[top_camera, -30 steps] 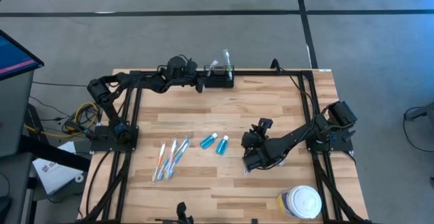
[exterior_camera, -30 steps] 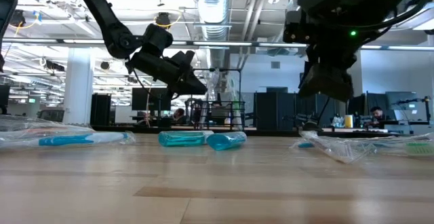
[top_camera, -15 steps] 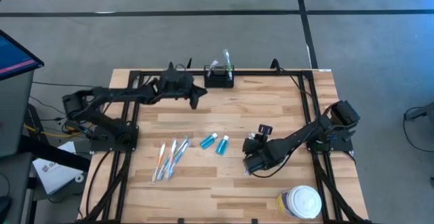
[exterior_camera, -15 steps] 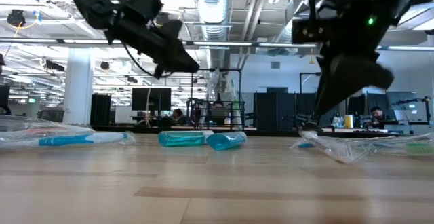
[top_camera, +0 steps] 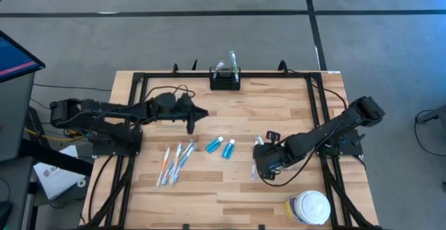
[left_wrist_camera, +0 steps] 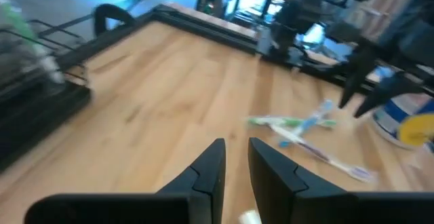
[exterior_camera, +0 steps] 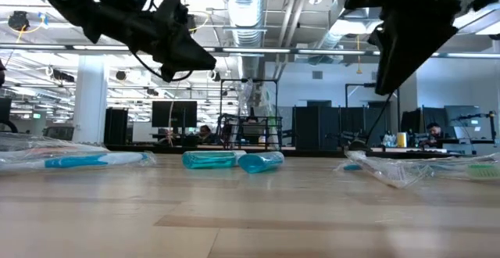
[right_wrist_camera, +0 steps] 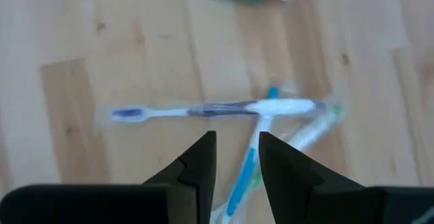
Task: Pick & Place toothbrushing station
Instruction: Put the violet toothbrush into the black wire organizer
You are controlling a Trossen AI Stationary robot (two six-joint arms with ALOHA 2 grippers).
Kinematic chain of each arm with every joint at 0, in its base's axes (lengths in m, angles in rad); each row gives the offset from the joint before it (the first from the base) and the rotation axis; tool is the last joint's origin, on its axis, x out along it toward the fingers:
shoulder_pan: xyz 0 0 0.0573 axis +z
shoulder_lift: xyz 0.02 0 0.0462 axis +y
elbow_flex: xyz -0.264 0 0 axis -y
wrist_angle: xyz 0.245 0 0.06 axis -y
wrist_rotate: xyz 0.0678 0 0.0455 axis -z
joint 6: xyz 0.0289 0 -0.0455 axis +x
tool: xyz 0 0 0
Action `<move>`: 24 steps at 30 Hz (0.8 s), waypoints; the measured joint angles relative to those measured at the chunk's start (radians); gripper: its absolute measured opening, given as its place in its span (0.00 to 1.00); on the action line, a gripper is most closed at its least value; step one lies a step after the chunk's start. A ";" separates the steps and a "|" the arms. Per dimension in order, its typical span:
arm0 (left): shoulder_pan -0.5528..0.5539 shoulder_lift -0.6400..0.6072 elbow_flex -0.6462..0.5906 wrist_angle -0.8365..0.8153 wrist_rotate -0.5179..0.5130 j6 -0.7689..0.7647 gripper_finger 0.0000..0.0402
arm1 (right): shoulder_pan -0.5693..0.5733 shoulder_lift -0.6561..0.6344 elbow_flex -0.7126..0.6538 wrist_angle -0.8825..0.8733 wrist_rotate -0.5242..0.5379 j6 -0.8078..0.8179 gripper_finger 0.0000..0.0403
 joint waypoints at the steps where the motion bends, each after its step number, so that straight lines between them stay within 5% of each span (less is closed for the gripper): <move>1: -0.015 0.000 -0.007 0.004 0.000 0.000 0.15 | 0.008 0.011 0.000 0.010 0.000 -0.039 0.25; 5: -0.060 0.003 -0.017 0.034 0.000 0.000 0.15 | 0.033 0.071 0.000 0.061 0.001 -0.213 0.25; 24: -0.144 0.004 -0.018 0.040 0.001 0.000 0.15 | 0.032 0.295 0.130 -0.042 0.012 -0.554 0.24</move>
